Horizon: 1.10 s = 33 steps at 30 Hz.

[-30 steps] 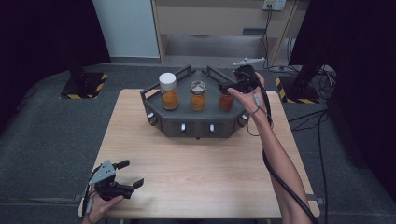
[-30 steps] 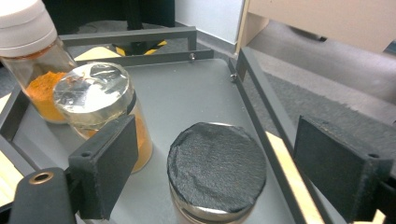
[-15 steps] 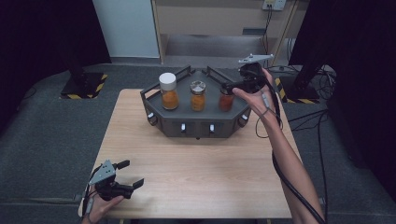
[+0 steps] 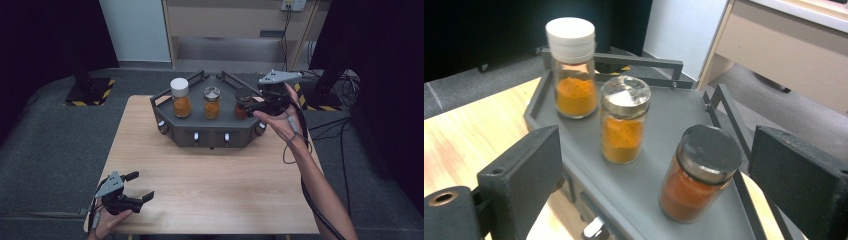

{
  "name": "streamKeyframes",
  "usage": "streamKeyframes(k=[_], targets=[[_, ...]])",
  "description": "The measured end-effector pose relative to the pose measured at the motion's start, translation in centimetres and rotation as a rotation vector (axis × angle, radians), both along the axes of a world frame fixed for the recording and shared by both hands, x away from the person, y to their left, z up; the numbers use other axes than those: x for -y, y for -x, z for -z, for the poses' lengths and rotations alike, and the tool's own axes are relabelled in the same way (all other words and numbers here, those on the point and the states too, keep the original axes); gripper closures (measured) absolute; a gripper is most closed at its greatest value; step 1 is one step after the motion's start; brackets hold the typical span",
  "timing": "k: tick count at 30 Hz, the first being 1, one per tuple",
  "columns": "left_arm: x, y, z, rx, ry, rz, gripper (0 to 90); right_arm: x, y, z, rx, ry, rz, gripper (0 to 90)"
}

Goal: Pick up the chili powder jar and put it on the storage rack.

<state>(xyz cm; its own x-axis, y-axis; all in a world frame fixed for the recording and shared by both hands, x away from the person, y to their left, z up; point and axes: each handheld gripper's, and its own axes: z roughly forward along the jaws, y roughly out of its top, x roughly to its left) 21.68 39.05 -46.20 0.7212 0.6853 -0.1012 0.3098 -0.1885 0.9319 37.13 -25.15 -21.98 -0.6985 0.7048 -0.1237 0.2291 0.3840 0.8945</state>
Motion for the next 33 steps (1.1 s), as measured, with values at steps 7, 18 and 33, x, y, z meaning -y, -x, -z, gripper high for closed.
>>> streamKeyframes(k=[7,18,33], targets=[[0.1,-0.1,0.0,-0.003,0.003,-0.002,1.7,1.2,2.4,0.8,0.02,-0.015,-0.01,7.1],[0.0,-0.2,0.0,-0.009,0.004,-0.006,1.7,3.2,6.1,2.5,0.04,-0.027,-0.01,7.1],[0.1,0.0,0.0,-0.004,-0.004,-0.002,1.7,5.6,9.2,6.3,0.011,-0.068,0.008,6.9]])
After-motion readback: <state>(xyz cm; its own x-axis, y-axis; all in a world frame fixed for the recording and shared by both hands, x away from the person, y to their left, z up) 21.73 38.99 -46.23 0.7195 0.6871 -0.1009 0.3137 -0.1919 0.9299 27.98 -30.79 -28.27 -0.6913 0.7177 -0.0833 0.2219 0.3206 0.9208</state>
